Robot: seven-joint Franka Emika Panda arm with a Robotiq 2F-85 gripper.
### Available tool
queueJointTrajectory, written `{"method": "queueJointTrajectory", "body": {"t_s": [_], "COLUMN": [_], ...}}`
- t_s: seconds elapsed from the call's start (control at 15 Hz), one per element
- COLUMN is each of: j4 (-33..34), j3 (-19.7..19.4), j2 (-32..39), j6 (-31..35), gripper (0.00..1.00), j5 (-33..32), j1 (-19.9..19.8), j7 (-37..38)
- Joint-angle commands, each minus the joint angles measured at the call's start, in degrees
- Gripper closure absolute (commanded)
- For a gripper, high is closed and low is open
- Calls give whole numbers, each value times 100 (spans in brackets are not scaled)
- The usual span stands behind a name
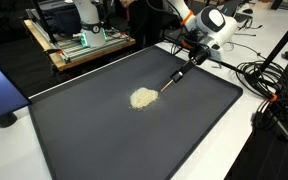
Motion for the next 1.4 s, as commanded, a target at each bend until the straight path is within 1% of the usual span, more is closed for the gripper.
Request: {"method": "queueJointTrajectory", "body": {"t_s": [0.0, 0.27, 0.4, 0.73, 1.13, 1.2, 1.33], "j4": [543, 385, 235, -147, -794, -926, -1271], "j3": [-83, 0, 78, 377, 721, 560, 521], "j2": [313, -21, -261, -850, -1412, -1504, -1727], "j6": [-257, -289, -181, 112, 580, 739, 1046], "gripper": [97, 97, 97, 97, 97, 97, 97], "j5": [-20, 95, 206, 651, 1356, 1626, 1935], "j1": [49, -147, -329, -924, -1734, -1737, -1901], "j7": [-383, -760, -1028, -1680, -1994, -2032, -2048]}}
